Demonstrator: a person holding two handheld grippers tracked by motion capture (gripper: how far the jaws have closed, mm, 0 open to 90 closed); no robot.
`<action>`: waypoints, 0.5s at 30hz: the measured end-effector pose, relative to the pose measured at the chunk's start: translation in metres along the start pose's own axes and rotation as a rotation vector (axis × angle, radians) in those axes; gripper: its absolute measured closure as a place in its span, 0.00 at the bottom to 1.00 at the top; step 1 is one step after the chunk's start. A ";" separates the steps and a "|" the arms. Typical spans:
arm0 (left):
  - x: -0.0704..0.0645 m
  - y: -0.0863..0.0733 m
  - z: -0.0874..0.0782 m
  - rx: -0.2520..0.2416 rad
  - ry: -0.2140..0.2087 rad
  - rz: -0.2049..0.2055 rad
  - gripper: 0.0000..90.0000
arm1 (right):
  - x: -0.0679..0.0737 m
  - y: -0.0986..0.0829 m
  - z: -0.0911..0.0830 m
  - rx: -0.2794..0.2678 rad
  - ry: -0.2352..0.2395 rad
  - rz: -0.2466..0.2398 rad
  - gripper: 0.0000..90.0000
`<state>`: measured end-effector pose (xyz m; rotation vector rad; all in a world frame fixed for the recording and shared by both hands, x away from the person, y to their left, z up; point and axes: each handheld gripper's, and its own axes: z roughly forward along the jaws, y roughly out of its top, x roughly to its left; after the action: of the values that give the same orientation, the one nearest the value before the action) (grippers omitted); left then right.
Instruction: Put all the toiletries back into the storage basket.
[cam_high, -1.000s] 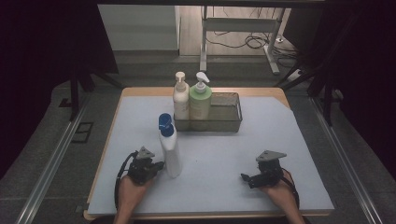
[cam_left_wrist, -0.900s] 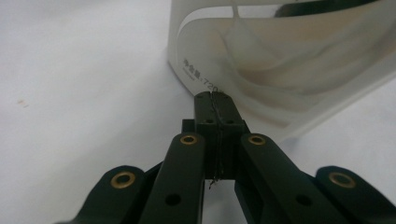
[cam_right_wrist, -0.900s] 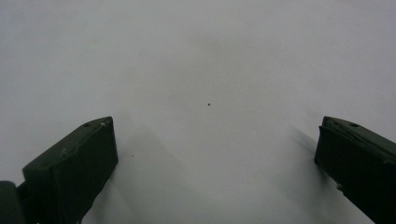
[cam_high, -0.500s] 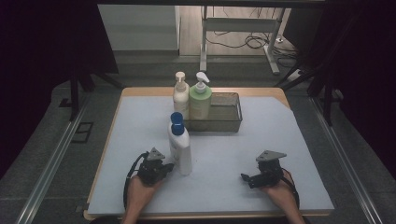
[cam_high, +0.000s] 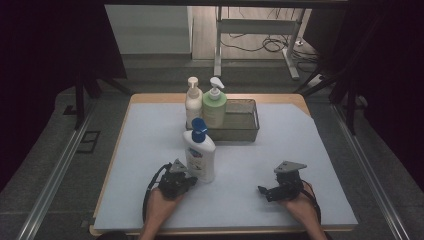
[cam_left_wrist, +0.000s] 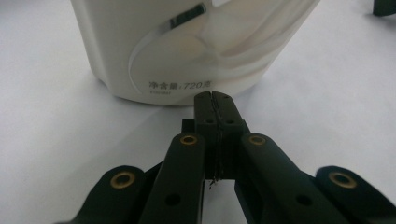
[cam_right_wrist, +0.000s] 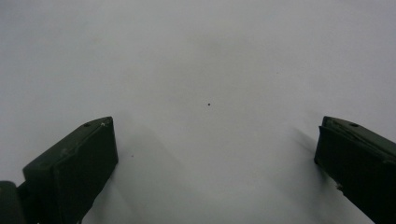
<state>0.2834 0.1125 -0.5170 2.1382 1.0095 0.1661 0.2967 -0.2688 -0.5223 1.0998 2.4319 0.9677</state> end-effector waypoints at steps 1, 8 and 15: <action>0.001 -0.001 -0.001 -0.002 -0.006 -0.007 0.98 | 0.000 0.000 0.000 0.000 0.001 0.001 0.00; -0.001 -0.008 -0.013 0.007 0.040 0.022 0.80 | 0.000 0.001 0.000 0.001 0.003 0.002 0.00; 0.002 -0.018 -0.031 -0.014 0.099 0.016 0.47 | 0.000 0.001 0.000 0.003 0.003 0.005 0.00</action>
<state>0.2611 0.1393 -0.5074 2.1429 1.0449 0.2879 0.2971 -0.2684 -0.5215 1.1066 2.4352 0.9681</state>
